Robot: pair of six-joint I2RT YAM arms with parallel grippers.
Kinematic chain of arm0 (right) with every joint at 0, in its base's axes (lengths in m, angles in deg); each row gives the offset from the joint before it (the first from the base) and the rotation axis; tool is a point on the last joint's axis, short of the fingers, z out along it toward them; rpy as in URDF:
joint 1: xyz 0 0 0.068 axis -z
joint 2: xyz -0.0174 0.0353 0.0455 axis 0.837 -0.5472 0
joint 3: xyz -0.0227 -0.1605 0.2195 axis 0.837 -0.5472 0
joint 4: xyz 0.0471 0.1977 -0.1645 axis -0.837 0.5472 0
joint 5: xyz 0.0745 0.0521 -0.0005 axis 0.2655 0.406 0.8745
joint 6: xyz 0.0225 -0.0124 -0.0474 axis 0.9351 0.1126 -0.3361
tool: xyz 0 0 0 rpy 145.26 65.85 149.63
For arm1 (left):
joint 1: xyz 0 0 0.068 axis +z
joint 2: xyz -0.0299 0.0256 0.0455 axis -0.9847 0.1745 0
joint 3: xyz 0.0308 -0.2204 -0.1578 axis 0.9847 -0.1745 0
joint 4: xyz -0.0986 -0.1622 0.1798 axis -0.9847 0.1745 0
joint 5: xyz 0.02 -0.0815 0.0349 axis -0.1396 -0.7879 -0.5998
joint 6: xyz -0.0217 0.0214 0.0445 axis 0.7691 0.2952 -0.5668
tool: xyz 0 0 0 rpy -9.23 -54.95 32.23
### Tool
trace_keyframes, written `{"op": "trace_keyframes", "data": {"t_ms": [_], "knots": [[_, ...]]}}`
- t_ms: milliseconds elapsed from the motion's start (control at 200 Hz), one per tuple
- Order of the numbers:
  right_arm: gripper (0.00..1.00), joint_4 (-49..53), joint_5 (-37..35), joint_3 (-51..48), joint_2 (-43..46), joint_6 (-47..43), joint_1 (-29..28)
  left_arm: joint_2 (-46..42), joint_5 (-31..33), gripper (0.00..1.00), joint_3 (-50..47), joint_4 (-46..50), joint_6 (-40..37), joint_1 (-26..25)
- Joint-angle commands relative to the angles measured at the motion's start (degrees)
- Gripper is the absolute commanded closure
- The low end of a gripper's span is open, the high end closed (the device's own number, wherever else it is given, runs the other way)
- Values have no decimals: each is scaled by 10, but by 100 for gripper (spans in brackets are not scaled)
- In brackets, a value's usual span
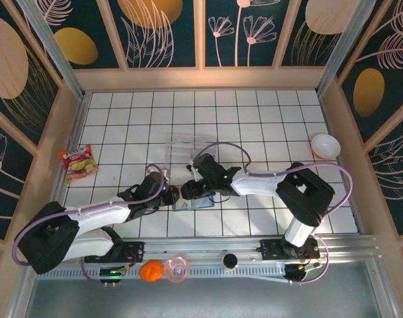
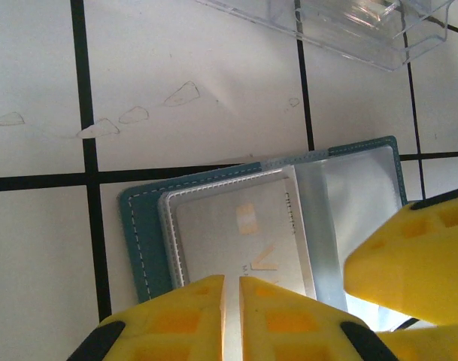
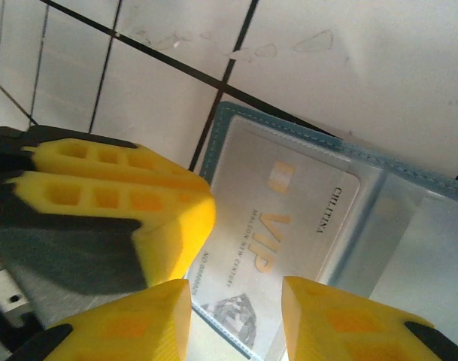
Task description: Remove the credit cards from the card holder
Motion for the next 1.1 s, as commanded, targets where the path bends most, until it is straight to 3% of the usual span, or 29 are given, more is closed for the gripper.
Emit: {"op": "trace_keyframes", "data": {"t_ms": [0,570,886,1096], "knots": [[63,-5,-1,22,-19,14,4,-13,13,86,-9,11,-9,5],[64,8,-18,21,-47,17,-2,-22,13,89,-16,6,-5,5],[64,85,-152,39,-28,34,-33,-31,16,89,-16,16,-6,5],[64,81,-173,45,-3,15,-48,-44,16,89,-13,24,-7,5]]}}
